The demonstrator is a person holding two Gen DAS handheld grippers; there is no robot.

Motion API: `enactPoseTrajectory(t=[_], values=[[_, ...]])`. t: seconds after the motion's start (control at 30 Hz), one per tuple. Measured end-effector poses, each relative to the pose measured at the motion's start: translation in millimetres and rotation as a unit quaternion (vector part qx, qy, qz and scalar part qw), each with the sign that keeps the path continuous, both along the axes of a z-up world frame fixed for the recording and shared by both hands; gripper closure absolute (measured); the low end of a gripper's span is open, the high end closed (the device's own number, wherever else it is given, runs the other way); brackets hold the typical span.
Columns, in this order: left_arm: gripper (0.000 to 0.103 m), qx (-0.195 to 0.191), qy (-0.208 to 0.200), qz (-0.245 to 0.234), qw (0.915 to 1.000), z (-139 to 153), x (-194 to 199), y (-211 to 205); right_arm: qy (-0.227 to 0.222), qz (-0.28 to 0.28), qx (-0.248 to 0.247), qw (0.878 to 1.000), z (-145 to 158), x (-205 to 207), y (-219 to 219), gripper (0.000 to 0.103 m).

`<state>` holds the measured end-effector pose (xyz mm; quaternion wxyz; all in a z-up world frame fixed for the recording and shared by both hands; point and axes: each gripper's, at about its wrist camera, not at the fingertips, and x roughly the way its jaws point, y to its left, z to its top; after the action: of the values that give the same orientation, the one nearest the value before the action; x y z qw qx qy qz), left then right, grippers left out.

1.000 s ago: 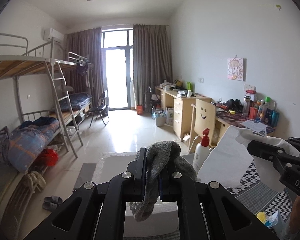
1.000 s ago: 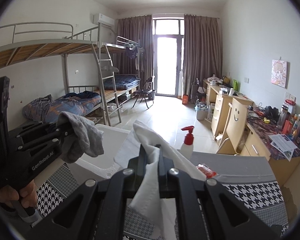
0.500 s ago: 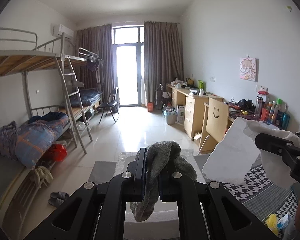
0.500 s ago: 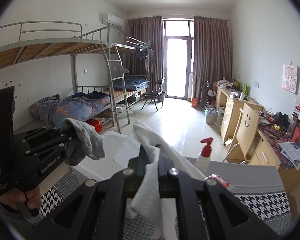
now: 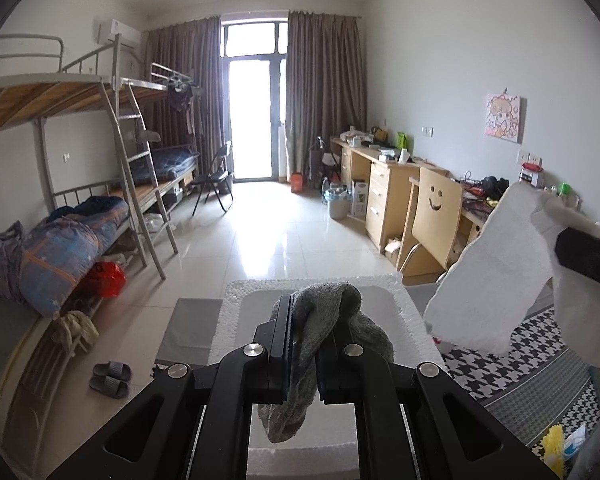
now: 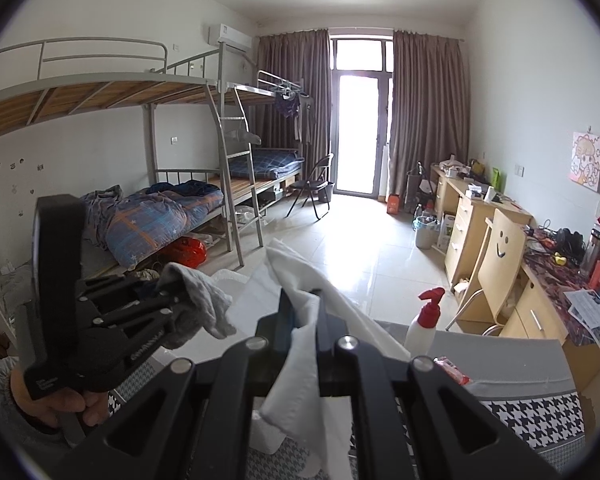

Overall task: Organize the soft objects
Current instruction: 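Carry the grey sock and white tissue over the white foam box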

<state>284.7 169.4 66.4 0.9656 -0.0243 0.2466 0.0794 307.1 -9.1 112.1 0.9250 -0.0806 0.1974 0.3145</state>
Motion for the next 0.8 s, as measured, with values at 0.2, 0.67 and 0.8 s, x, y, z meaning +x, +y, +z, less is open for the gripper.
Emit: enactPoseTrajectory(t=[0.2,0.67,0.8], values=[[0.034,-0.003,0.020,0.001,0.9998,-10,7,5,0.000,-0.006,-0.003,1.000,1,5,0,0.094],[0.001,0.030,0.018,0.038,0.9987,-4,-2,6,0.010,0.001,-0.007,1.000,0,10,4,0.093],[0.001,0.036,0.015,0.021,0.9990,-7,-7,4,0.009,0.006,-0.007,1.000,0,9,5,0.093]])
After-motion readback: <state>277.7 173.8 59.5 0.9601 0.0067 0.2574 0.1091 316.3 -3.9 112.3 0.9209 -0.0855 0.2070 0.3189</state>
